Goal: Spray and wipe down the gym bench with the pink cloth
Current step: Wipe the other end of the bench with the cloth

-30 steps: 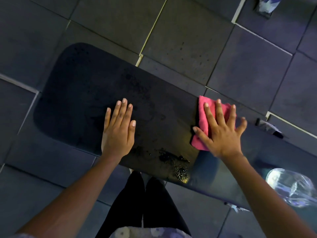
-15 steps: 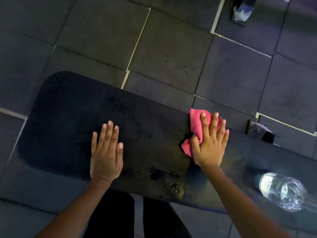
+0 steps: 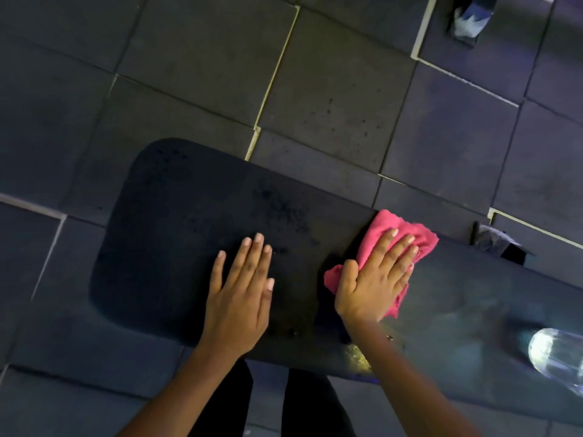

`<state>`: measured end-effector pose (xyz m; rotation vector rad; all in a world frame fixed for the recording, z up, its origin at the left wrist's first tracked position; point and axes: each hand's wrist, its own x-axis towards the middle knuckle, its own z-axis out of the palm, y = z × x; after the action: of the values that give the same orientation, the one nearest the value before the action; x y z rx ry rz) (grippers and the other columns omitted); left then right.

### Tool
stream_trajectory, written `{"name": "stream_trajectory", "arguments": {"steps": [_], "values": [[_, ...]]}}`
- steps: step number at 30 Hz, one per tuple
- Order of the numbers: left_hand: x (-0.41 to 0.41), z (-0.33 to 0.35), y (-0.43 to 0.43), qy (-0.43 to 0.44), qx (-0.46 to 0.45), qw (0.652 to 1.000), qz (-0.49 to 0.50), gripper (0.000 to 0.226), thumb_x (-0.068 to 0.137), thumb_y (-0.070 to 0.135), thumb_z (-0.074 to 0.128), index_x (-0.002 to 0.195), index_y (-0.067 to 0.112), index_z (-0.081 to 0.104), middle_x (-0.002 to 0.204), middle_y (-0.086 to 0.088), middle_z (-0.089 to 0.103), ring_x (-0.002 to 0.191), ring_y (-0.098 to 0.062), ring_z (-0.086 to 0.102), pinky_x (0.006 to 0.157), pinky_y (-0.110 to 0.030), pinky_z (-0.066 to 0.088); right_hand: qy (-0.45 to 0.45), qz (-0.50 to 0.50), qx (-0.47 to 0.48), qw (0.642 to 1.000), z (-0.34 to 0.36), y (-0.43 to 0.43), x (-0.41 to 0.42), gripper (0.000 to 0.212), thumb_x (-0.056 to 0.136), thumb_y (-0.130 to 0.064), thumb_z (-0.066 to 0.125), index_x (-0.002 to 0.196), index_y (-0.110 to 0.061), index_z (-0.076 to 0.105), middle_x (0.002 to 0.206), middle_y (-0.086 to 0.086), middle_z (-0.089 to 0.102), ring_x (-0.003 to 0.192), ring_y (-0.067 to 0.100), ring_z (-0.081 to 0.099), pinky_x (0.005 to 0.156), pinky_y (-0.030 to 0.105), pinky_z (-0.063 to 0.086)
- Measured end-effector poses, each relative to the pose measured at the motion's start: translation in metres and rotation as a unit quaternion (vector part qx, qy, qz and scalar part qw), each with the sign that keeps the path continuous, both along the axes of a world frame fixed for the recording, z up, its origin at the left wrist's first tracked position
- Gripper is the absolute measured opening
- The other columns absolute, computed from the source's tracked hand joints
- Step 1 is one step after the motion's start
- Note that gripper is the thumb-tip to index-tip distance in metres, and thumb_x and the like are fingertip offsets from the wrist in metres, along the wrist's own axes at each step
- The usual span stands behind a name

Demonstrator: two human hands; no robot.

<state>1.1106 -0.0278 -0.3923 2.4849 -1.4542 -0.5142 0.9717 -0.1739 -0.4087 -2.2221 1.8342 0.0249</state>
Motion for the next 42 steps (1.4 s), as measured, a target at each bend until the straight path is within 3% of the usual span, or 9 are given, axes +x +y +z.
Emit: {"name": "stream_trajectory", "arguments": {"steps": [7,12,17,24,27,32,34,39,42], "values": [[0.102,-0.002,0.032,-0.025,0.033,0.998,0.057,0.056,0.101,0.038,0.021,0.15,0.01,0.028,0.159,-0.005,0.02,0.148,-0.02,0.015,0.117,-0.058,0.006,-0.01,0.053,0.001,0.999,-0.001,0.025,0.07,0.081,0.089,-0.05,0.019,0.154,-0.002,0.009,0.162,0.024,0.001,0.15,0.038,-0.003,0.121,0.052,0.001],[0.148,-0.009,0.063,-0.024,0.03,0.996,0.079,0.055,0.103,0.038,0.016,0.152,0.013,0.021,0.161,-0.003,0.015,0.149,-0.019,0.008,0.117,-0.058,0.009,-0.027,0.104,0.008,0.994,-0.001,0.039,0.138,0.084,0.088,-0.052,0.019,0.154,-0.001,0.01,0.161,0.025,0.003,0.15,0.04,-0.001,0.121,0.051,0.001],[0.152,-0.017,0.072,0.005,-0.026,0.998,0.064,0.054,0.104,0.035,0.015,0.15,0.009,0.025,0.16,-0.006,0.017,0.149,-0.02,0.009,0.12,-0.046,0.012,-0.042,0.17,0.019,0.984,0.002,0.046,0.195,0.082,0.088,-0.049,0.017,0.154,-0.002,0.005,0.162,0.023,-0.001,0.15,0.037,-0.006,0.122,0.049,-0.003],[0.148,-0.011,0.074,0.109,-0.136,0.967,0.184,0.055,0.104,0.035,0.02,0.148,0.004,0.03,0.159,-0.008,0.022,0.149,-0.019,0.012,0.119,-0.037,0.022,-0.051,0.337,0.044,0.939,0.008,0.049,0.232,0.081,0.089,-0.05,0.016,0.155,-0.006,0.004,0.163,0.019,-0.001,0.151,0.034,-0.006,0.122,0.048,-0.002],[0.154,-0.003,0.076,0.22,-0.218,0.912,0.269,0.059,0.103,0.044,0.023,0.146,0.006,0.033,0.156,-0.005,0.028,0.146,-0.016,0.021,0.115,-0.017,0.024,-0.057,0.424,0.063,0.902,0.008,0.047,0.248,0.08,0.09,-0.054,0.015,0.155,-0.008,0.005,0.163,0.017,0.0,0.151,0.032,-0.006,0.122,0.048,-0.001],[0.161,-0.003,0.083,0.361,-0.306,0.797,0.376,0.056,0.1,0.04,0.033,0.147,0.011,0.033,0.154,-0.001,0.034,0.143,-0.01,0.029,0.116,-0.04,0.03,-0.036,0.529,0.049,0.846,0.008,0.053,0.269,0.079,0.09,-0.058,0.013,0.156,-0.013,0.011,0.164,0.014,0.005,0.152,0.03,-0.001,0.122,0.047,0.001],[0.167,-0.001,0.081,0.438,-0.324,0.715,0.439,0.057,0.097,0.044,0.032,0.144,0.012,0.039,0.151,0.0,0.04,0.14,-0.009,0.036,0.115,-0.036,0.032,-0.033,0.545,0.057,0.836,0.009,0.05,0.268,0.078,0.091,-0.057,0.015,0.156,-0.013,0.013,0.164,0.014,0.008,0.152,0.03,0.001,0.122,0.048,0.004],[0.178,0.005,0.091,0.543,-0.34,0.551,0.535,0.057,0.101,0.046,0.025,0.146,0.012,0.036,0.143,-0.008,0.05,0.128,-0.014,0.05,0.112,-0.033,0.034,-0.032,0.641,0.084,0.762,0.011,0.056,0.261,0.087,0.089,-0.063,-0.01,0.155,-0.013,0.017,0.163,0.013,0.013,0.152,0.03,0.005,0.121,0.052,0.011],[0.182,0.01,0.106,0.575,-0.339,0.488,0.562,0.06,0.102,0.049,0.017,0.147,0.012,0.034,0.144,-0.013,0.048,0.132,-0.024,0.047,0.113,-0.038,0.032,-0.035,0.691,0.103,0.715,0.012,0.076,0.249,0.09,0.088,-0.063,-0.014,0.154,-0.013,0.021,0.162,0.013,0.016,0.151,0.03,0.006,0.122,0.05,0.009]]}}
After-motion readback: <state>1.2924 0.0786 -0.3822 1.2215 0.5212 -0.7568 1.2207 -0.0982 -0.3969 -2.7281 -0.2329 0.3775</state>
